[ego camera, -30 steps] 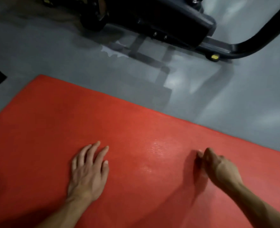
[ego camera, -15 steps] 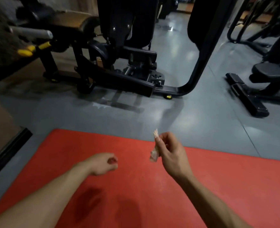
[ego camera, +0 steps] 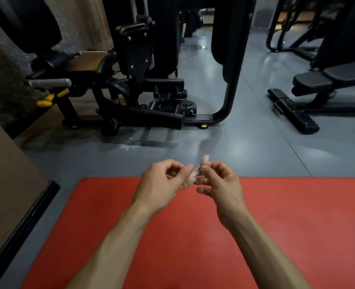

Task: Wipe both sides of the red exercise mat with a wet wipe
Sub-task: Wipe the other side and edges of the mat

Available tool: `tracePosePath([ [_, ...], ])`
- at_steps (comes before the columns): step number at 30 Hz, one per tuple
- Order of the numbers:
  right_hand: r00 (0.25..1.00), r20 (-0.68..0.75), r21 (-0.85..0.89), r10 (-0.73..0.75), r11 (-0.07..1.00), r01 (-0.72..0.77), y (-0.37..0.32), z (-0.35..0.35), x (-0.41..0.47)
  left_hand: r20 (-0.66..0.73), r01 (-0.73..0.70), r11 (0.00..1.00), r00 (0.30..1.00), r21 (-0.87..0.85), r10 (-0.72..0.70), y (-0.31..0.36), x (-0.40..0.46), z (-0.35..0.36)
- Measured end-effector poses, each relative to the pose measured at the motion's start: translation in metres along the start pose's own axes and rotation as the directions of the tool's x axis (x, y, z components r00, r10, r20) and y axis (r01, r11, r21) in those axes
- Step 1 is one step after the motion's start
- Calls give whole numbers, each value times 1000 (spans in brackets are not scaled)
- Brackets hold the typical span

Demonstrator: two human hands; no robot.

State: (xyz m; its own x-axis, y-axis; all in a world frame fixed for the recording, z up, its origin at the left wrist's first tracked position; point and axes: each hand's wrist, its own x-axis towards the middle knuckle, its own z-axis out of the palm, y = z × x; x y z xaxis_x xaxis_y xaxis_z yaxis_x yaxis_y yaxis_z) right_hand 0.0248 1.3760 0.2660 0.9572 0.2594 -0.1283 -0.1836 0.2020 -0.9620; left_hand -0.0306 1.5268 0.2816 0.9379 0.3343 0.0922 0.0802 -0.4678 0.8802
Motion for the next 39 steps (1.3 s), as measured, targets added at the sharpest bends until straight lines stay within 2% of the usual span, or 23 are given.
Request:
tracePosePath([
  [3,1000,-12,10,-14,1000,14,-3,3,1,-61,-39,997,998,-68,35,16,4,11],
  [8,1000,-1,52,15,999,-15,-5,5,5,19,-75,994,997,-80,77,9,9,20],
  [11,999,8,51,52,997,-53,-4,5,6,37,-42,994,998,-101,46,1,12,16],
  [16,983,82,72,162,983,-168,-10,13,6,-11,7,994,1000,-105,-9,-7,13,9],
  [19,979,102,64,179,980,-186,-13,16,3,13,54,984,999,-167,-52,-5,12,3],
  [30,964,173,192,200,954,-232,-21,15,-4,134,295,812,955,-504,-263,3,4,-14],
  [34,949,208,235,236,930,-283,-22,18,-6,75,280,779,954,-561,-289,7,3,-11],
  [39,916,267,196,300,913,-357,-24,17,-11,5,163,881,984,-444,-179,8,1,-3],
])
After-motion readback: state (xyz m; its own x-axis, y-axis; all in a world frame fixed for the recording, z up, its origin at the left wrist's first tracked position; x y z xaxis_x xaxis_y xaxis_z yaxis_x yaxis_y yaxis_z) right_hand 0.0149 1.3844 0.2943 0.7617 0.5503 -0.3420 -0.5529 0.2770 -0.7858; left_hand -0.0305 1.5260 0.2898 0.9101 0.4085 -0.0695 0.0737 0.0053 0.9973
